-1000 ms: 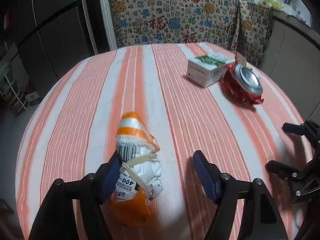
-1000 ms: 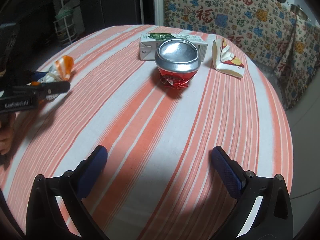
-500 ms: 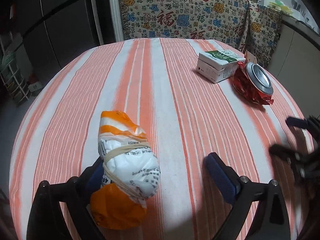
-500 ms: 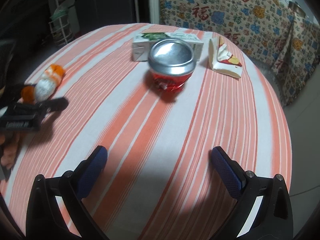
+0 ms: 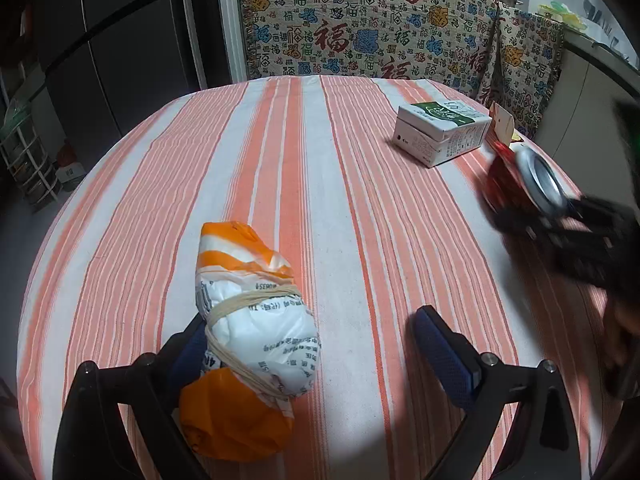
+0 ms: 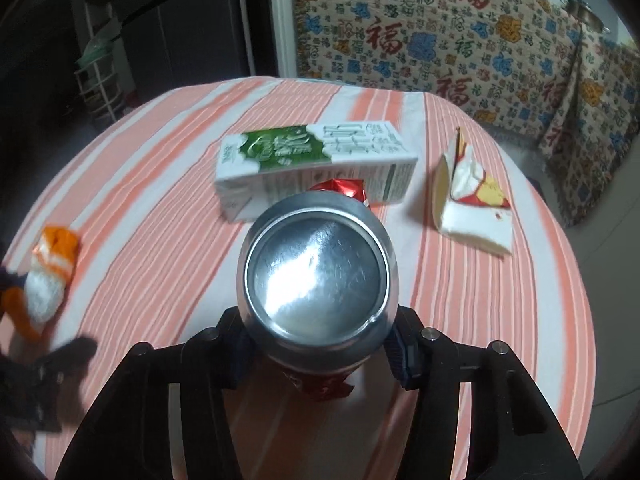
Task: Collect trash
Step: 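Grasp the crushed red can with the right gripper while the left gripper holds the bottle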
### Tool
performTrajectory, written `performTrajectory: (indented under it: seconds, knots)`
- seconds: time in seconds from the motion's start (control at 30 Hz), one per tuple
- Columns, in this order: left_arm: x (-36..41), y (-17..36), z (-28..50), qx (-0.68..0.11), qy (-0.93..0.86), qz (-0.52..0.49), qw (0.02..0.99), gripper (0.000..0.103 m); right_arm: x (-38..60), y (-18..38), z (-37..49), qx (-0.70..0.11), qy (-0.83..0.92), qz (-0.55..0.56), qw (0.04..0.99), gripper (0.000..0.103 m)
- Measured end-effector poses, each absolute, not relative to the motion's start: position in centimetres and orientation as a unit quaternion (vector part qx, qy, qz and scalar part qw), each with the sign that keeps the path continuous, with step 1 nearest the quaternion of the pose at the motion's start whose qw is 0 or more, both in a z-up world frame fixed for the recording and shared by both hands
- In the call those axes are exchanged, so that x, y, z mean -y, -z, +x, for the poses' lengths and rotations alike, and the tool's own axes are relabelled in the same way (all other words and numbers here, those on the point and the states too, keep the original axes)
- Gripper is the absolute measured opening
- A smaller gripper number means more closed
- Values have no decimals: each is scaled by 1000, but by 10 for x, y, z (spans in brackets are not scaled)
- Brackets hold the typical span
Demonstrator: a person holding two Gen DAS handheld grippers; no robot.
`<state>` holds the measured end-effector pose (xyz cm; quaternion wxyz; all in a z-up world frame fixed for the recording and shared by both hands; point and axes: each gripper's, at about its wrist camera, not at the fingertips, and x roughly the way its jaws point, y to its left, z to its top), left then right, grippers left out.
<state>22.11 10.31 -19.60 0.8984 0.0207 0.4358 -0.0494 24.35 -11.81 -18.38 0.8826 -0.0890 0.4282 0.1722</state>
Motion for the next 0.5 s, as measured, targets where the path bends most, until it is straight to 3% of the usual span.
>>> performTrajectory:
  seconds: [0.3, 0.4, 0.43, 0.5]
  knots:
    - [-103, 196, 221, -436, 49, 20, 898, 99, 108, 184, 176, -421, -192, -111, 880, 57]
    - [-103, 196, 221, -436, 49, 20, 899, 99, 115, 187, 183, -433, -179, -95, 878, 80]
    - [-103, 196, 221, -436, 49, 20, 899, 99, 116, 189, 186, -442, -184, -89, 873, 95]
    - [-103, 196, 221, -436, 49, 20, 898, 99, 112, 190, 185, -444, -185, -102, 871, 100]
